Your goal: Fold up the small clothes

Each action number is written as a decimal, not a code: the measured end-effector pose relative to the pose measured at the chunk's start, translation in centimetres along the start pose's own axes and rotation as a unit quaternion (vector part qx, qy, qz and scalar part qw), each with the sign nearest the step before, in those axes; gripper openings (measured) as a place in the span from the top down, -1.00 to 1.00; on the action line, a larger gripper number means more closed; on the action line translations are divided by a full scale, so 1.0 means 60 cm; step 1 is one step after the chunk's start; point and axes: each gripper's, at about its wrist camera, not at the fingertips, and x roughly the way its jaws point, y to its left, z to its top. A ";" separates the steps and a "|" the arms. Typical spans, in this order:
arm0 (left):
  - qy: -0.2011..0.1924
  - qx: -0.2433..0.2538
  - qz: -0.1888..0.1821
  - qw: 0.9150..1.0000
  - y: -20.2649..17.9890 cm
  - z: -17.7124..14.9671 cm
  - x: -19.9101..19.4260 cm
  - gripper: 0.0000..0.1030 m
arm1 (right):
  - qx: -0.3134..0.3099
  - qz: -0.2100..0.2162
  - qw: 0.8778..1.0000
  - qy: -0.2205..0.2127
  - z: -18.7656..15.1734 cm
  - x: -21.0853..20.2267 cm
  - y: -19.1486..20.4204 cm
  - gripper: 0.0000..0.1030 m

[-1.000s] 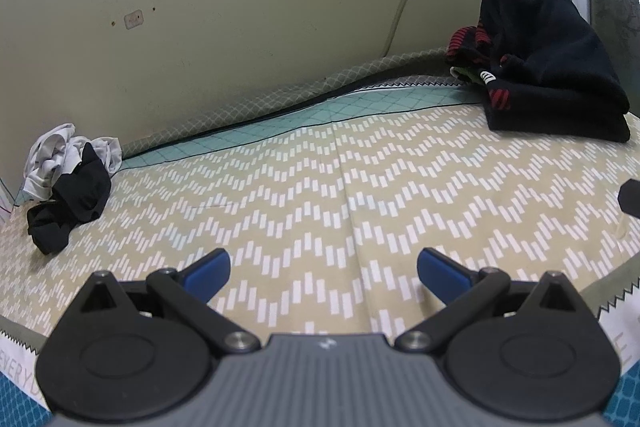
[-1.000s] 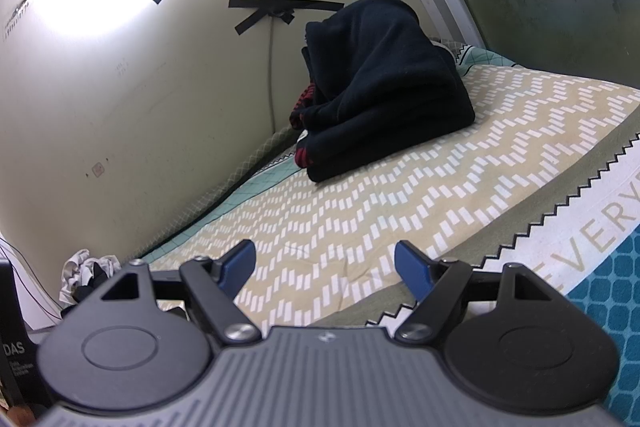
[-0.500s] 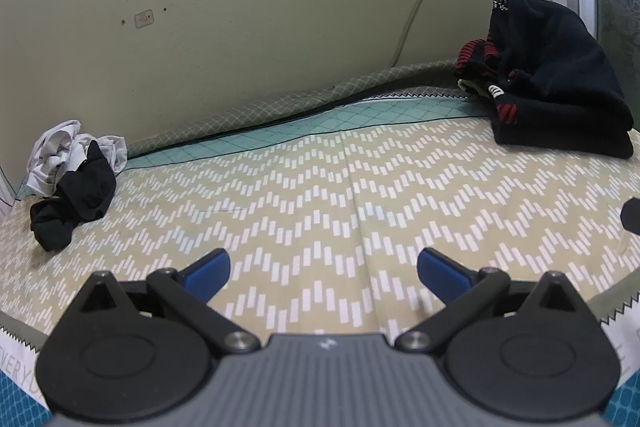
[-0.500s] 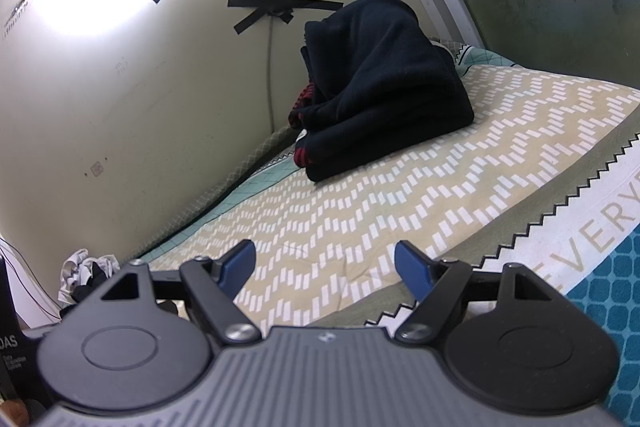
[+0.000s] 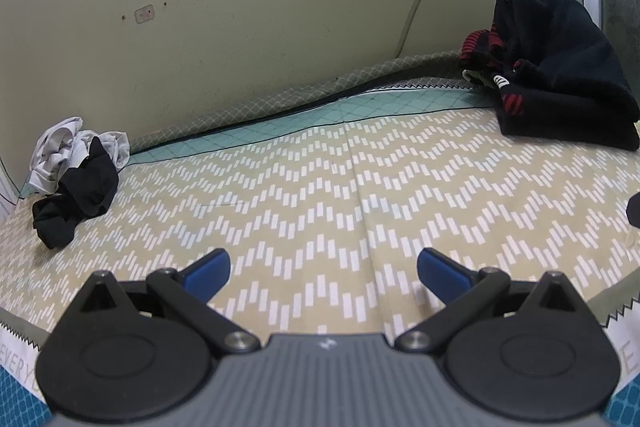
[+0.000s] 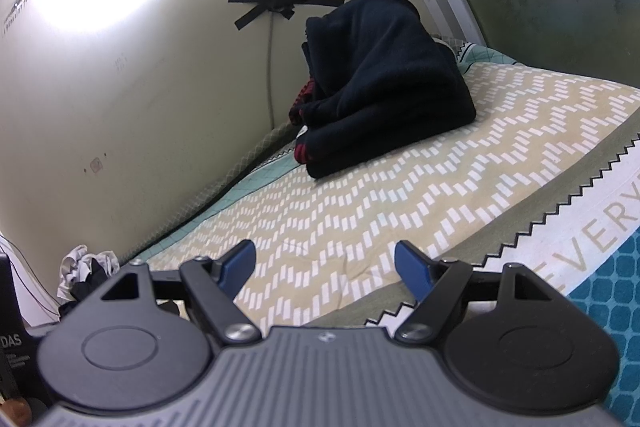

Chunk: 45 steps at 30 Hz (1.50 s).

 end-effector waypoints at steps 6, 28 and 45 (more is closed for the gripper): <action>0.003 0.005 -0.004 1.000 -0.002 -0.001 0.000 -1.00 | -0.003 0.002 1.000 0.002 0.000 0.002 0.001 -0.38; 0.013 0.010 -0.012 1.000 0.002 -0.003 0.004 -1.00 | -0.006 0.006 1.000 0.003 0.002 0.003 0.001 -0.38; 0.014 0.008 -0.012 1.000 0.005 -0.004 0.005 -1.00 | -0.006 0.006 1.000 0.002 0.001 0.002 0.003 -0.38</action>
